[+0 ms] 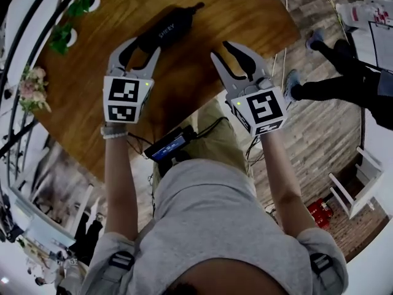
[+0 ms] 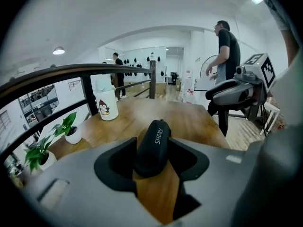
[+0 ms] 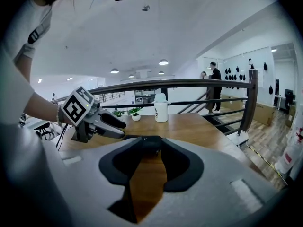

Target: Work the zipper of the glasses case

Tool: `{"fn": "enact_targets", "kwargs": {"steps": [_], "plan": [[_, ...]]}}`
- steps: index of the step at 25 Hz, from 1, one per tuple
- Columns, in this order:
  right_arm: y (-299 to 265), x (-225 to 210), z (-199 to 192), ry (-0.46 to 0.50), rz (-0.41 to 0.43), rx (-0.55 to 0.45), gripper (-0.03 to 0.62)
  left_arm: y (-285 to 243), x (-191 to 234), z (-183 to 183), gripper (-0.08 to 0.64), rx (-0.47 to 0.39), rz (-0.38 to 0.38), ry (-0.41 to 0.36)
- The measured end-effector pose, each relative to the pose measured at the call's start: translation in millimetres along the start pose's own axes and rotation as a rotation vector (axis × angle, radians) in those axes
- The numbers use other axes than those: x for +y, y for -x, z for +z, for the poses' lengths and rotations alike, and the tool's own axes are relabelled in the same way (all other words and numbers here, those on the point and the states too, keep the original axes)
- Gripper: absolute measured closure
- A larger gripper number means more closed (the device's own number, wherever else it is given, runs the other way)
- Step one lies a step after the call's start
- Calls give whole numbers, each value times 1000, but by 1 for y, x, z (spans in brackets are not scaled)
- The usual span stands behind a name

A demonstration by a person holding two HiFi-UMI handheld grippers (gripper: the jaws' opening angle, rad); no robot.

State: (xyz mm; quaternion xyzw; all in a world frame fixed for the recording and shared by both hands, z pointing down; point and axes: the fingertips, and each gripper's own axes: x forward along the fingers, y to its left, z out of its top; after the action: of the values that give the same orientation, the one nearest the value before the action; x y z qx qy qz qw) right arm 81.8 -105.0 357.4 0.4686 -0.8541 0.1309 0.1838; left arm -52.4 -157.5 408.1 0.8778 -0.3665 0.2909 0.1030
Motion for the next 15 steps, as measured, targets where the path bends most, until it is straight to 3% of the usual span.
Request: {"fn": "enact_targets", "kwargs": {"steps": [9, 15], "plan": [[-30, -13, -15, 5, 33, 43, 471, -21, 8, -10, 327, 46, -4, -14], [-49, -22, -26, 62, 64, 87, 471, -31, 4, -14, 322, 63, -47, -2]]}}
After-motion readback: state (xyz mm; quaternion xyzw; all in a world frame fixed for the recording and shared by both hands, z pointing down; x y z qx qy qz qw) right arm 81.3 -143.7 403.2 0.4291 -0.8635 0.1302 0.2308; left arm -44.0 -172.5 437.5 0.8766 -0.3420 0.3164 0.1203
